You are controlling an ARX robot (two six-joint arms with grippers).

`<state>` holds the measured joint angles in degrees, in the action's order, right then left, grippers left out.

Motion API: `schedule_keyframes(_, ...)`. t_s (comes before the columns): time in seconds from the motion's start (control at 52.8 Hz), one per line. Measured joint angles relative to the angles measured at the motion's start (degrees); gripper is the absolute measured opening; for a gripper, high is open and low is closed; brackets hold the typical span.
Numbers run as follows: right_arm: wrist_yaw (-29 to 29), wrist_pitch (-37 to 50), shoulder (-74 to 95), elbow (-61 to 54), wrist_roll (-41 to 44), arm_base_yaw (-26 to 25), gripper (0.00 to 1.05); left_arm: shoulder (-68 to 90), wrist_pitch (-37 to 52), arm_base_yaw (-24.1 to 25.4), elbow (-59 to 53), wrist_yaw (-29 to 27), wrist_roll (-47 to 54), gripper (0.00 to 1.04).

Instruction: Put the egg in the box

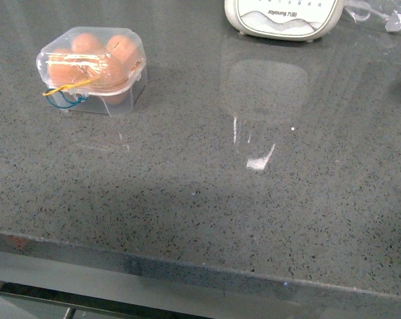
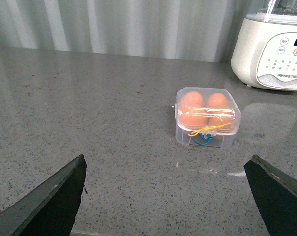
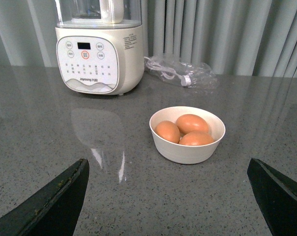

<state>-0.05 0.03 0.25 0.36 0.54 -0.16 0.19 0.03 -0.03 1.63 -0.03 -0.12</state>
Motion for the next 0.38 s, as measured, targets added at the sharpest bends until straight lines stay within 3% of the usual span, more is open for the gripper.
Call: schedule_keyframes(0.379,0.0,0.0,0.0,0.0,0.0,0.0,0.97,0.0,0.0,0.0,0.0,0.0,0.0,0.98)
